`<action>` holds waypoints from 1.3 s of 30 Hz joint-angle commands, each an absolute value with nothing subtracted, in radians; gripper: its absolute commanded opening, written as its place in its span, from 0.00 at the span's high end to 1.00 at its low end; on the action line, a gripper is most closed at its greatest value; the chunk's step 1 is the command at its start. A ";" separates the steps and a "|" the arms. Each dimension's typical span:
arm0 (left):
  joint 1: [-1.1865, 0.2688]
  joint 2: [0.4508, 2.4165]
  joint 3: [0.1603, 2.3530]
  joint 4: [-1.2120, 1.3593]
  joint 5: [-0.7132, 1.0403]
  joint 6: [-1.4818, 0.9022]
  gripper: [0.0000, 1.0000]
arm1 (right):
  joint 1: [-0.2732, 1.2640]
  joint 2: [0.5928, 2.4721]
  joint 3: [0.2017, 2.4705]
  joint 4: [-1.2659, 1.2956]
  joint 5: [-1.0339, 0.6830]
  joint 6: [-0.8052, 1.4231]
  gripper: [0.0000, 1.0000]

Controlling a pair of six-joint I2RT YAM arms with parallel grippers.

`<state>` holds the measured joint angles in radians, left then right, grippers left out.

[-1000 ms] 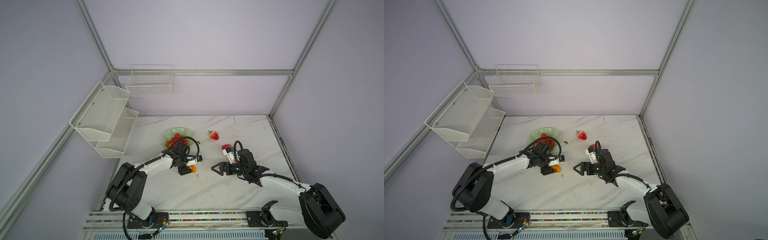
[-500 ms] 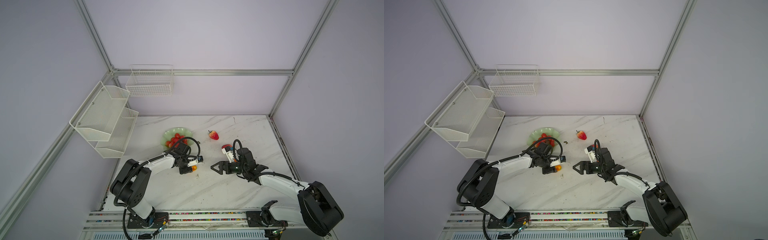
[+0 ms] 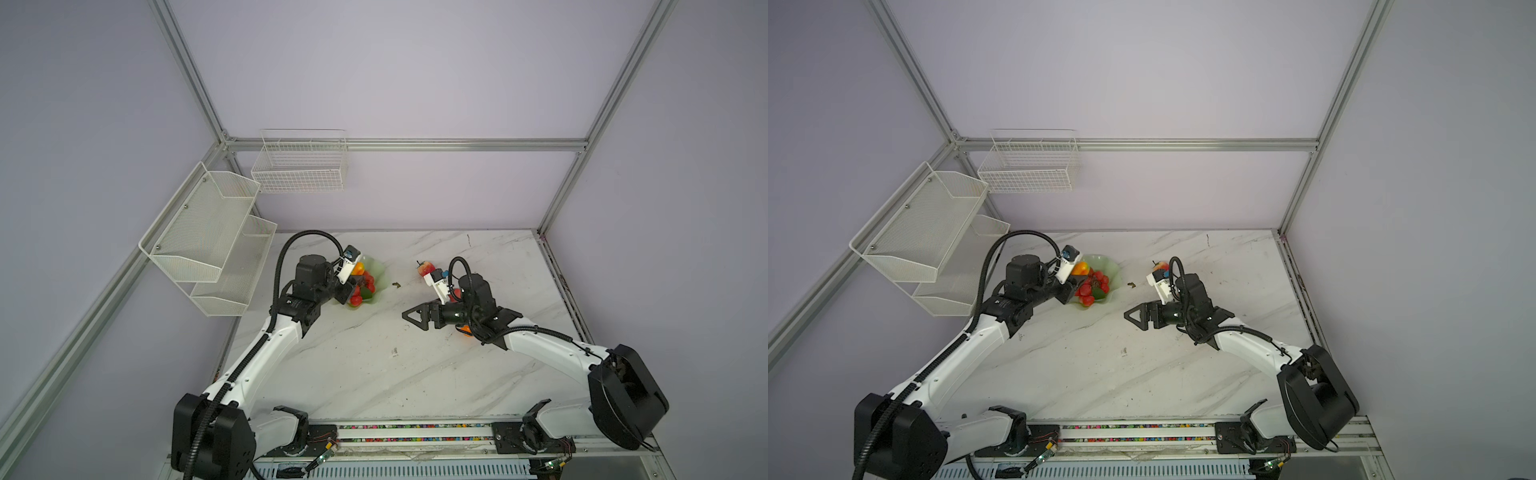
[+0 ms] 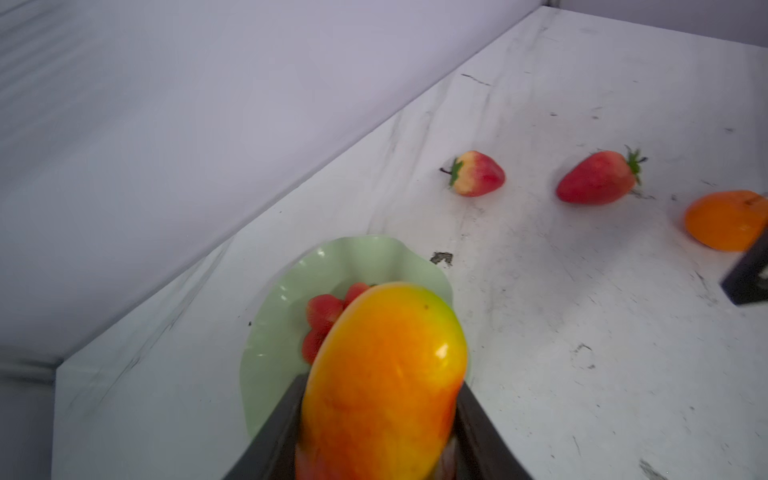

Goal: Place and organize the fake fruits in the fruit bowl
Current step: 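Lift the mango into the green bowl with the left gripper and release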

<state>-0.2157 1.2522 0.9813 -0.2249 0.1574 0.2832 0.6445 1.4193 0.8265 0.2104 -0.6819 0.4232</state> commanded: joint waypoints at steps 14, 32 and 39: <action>-0.113 1.720 1.339 -0.261 0.010 0.082 0.61 | 0.789 1.465 0.816 0.324 -0.565 0.475 0.03; -0.112 1.809 1.327 -0.291 0.019 0.083 0.44 | 0.787 1.480 0.825 0.279 -0.364 0.542 0.03; -0.112 1.794 1.328 -0.298 0.029 0.085 0.42 | 0.614 1.474 0.894 0.176 -0.267 0.515 0.03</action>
